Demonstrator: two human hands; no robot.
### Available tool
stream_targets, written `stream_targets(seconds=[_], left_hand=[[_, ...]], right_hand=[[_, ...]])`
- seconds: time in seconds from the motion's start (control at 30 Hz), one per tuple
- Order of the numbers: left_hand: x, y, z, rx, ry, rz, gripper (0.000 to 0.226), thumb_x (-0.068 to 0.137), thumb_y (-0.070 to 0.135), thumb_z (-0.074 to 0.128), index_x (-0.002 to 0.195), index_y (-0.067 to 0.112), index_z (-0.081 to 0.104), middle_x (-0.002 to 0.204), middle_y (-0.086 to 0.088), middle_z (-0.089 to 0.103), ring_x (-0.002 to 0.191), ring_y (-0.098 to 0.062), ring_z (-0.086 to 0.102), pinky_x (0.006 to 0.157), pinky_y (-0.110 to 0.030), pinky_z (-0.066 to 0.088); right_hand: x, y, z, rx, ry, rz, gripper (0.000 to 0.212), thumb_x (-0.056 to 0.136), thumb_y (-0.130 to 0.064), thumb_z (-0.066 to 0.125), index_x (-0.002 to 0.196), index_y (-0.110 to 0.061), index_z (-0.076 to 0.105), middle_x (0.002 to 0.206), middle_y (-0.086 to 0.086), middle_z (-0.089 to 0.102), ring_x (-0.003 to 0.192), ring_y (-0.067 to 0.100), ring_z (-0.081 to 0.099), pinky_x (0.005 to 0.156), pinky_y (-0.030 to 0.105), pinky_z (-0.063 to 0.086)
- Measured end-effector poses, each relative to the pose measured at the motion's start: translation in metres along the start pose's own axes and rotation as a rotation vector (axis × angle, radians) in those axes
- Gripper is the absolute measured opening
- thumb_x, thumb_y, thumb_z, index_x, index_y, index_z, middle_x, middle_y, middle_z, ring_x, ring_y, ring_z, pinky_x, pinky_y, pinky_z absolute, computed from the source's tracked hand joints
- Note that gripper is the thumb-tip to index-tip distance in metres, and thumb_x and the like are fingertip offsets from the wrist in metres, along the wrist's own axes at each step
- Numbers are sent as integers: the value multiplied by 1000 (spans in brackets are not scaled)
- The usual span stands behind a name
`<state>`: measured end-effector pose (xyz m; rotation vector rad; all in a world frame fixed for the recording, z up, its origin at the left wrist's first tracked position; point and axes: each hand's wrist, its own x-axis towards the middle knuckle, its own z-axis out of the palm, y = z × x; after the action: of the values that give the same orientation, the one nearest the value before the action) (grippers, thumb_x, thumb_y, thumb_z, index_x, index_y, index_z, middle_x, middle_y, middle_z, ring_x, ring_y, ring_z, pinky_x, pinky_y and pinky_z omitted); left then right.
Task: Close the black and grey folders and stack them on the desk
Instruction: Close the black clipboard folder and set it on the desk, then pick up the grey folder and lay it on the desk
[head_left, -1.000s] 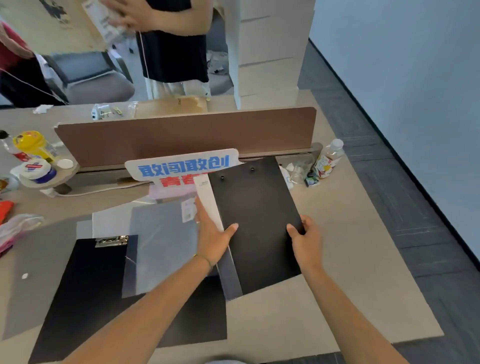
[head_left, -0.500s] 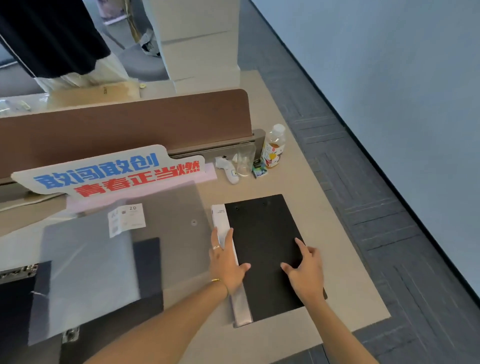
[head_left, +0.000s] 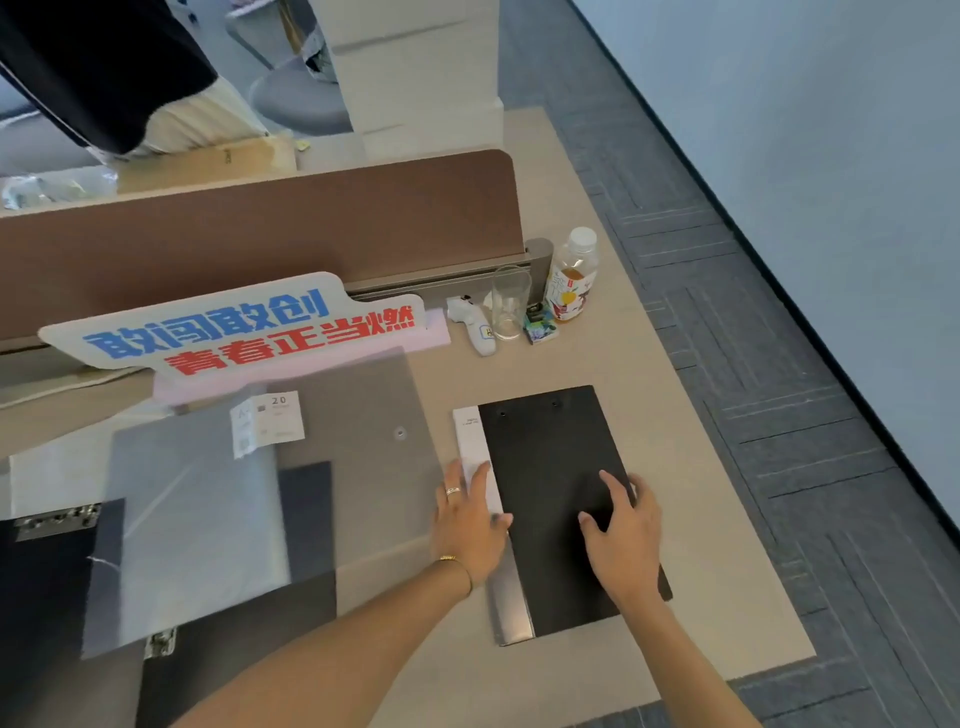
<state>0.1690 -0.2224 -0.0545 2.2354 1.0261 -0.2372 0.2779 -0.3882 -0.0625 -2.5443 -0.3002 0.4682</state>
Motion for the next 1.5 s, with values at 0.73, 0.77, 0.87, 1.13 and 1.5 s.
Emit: stream_targets(seconds=[0.73,0.77,0.87,1.13,1.5], left_hand=[[-110,-228,-177,-264,302,-237,59,95,10,53,147,34,37,151,5,36,130,-17,46,108,-29,45],[-113,-234,-180,-254,296,-234,59,95,9,53,147,33,38,151,5,36,130,-17,46,108,-27,44],[-118,-248,-188,-244,270,-235,58,95,5,52,147,30,40,150,5,35,134,-16,43,109,-23,38],[-108,-270,-193,-387,196,-284,55,97,5,52,145,30,42,153,3,37,138,-21,45,115,-30,36],[-59,-244,-230,-596,215,-289,43,105,31,40,148,31,36,140,-4,55,111,-26,62,90,-33,55]], right_hand=[[-120,-217,164,28,-504,-557,88,80,-22,74,154,-32,27,157,-2,29,145,18,31,116,36,35],[-122,-219,176,-78,-534,-587,93,79,-24,74,155,-34,21,161,-2,22,148,21,27,117,37,35],[-124,-217,201,-321,-556,-588,100,79,-25,72,157,-34,11,166,2,11,150,29,18,120,41,28],[-128,-224,212,-453,-364,-701,72,88,-30,63,153,-24,34,160,7,37,137,34,46,102,46,49],[-156,-279,162,-15,-122,-701,47,97,-13,50,144,-11,52,137,8,64,116,28,67,96,36,53]])
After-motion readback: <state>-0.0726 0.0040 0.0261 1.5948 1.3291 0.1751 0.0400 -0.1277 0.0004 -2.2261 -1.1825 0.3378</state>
